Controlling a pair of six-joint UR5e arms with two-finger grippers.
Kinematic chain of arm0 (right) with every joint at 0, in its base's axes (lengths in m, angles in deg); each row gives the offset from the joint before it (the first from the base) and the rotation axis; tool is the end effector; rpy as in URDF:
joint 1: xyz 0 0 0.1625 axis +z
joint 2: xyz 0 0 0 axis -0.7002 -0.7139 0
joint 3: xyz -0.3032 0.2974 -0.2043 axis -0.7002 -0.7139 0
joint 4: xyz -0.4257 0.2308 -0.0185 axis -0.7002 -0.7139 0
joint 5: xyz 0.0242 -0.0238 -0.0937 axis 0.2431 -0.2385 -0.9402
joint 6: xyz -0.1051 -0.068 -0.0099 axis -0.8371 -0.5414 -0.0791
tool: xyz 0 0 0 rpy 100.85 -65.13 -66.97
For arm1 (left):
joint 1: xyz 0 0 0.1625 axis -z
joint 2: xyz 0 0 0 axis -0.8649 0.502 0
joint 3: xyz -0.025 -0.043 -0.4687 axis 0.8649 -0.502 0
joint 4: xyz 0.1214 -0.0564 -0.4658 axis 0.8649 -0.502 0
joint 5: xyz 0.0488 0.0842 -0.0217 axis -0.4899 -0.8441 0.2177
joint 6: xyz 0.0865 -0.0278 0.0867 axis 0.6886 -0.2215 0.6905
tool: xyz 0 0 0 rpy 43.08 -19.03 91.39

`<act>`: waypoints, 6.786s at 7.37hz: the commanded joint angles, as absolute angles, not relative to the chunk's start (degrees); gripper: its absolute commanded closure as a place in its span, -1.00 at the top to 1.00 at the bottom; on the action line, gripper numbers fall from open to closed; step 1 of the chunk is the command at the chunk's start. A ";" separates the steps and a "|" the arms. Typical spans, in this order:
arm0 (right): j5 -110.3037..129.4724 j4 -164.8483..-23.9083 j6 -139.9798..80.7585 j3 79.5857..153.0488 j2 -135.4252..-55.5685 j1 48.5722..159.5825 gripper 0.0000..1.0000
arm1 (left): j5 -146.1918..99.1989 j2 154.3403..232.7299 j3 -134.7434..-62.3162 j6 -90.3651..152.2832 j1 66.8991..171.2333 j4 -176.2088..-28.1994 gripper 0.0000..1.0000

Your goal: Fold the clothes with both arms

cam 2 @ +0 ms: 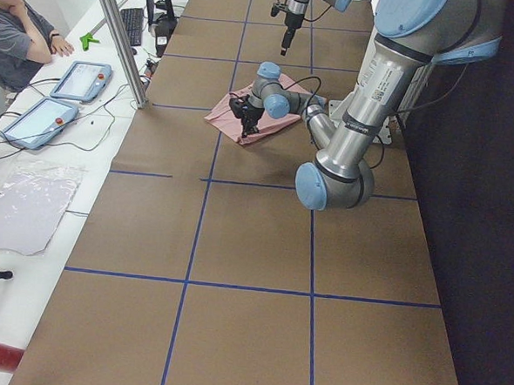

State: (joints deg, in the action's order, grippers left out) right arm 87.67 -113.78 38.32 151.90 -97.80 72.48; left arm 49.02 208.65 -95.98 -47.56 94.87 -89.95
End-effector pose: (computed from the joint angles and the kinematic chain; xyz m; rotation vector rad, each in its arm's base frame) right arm -0.4440 -0.3601 0.2253 0.0793 -0.8919 0.2808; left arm 0.5989 -0.5712 0.3073 0.1636 0.8227 -0.5997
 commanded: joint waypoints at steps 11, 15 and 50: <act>85.36 -113.70 38.35 149.27 -96.45 72.83 1.00 | 42.59 224.84 -66.07 -33.06 100.83 -119.61 1.00; 85.44 -113.70 38.18 148.92 -95.74 72.83 1.00 | 51.21 212.03 -89.07 -34.20 101.27 -110.30 1.00; 85.26 -106.28 60.72 121.89 -82.91 65.63 1.00 | 47.08 200.75 -117.34 -57.14 78.15 -78.47 -1.00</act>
State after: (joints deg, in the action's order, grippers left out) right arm 85.21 -111.42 56.62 127.12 -83.70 66.49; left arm 47.07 200.74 -117.30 -57.29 78.01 -78.51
